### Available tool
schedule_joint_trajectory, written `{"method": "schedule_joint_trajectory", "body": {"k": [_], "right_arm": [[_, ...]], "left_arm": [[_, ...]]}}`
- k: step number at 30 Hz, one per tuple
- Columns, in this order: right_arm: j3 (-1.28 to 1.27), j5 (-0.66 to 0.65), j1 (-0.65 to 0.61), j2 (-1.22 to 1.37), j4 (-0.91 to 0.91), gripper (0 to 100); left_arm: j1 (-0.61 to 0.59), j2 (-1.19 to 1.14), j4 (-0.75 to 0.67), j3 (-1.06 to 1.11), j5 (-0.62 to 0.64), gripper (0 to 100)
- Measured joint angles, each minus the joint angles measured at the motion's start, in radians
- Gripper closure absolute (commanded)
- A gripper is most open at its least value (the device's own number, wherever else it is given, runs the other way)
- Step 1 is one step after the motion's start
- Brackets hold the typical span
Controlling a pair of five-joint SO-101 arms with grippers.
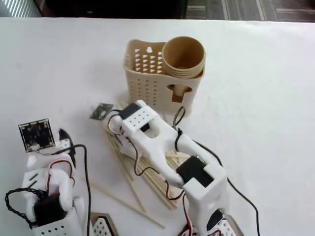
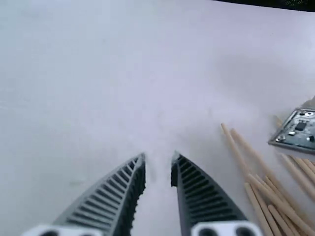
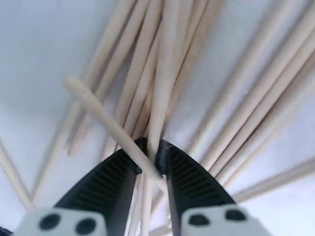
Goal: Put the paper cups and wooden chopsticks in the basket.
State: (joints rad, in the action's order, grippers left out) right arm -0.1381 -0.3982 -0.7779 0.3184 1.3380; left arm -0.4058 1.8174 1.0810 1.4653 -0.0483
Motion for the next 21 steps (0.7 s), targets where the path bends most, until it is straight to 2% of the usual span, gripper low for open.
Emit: {"method": "schedule_joint_trajectory", "body": {"k": [10, 21], "right_arm": [[0.0, -0.002, 0.063, -0.284, 0.025, 98.1], [0.0, 0.04, 0.066, -0.64, 0.017, 98.1]], "left_arm": [[0.0, -0.006, -0.029, 0.018, 0.0, 90], [-0.006, -0.006, -0.029, 0.018, 0.0, 90]]}}
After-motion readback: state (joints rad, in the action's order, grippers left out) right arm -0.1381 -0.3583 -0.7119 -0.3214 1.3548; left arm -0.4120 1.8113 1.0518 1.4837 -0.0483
